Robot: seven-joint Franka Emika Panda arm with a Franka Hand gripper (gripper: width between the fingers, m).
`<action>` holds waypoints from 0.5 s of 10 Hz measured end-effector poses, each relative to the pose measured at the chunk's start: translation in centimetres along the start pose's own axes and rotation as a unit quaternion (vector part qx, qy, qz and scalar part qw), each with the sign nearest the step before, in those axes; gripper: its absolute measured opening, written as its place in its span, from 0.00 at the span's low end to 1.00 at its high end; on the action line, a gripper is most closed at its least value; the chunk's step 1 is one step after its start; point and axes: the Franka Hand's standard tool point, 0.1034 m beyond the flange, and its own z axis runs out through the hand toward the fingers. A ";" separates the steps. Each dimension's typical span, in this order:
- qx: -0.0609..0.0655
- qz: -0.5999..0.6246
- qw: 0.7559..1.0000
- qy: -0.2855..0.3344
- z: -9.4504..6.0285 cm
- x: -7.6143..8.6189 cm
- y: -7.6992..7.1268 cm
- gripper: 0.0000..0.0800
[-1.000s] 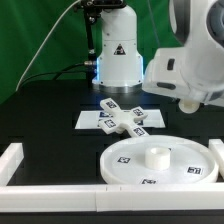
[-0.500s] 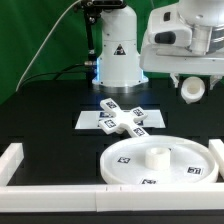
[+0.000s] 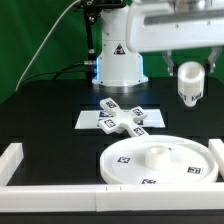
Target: Assemble round table
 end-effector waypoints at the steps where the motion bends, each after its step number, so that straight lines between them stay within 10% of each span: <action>1: 0.000 0.002 0.999 0.042 -0.7 0.5 -0.1 0.50; 5: 0.004 -0.028 0.981 0.191 -0.1 1.2 0.3 0.50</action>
Offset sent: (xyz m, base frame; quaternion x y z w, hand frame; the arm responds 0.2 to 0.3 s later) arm 0.0000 0.0000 0.0000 0.0000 0.1296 0.0000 0.9916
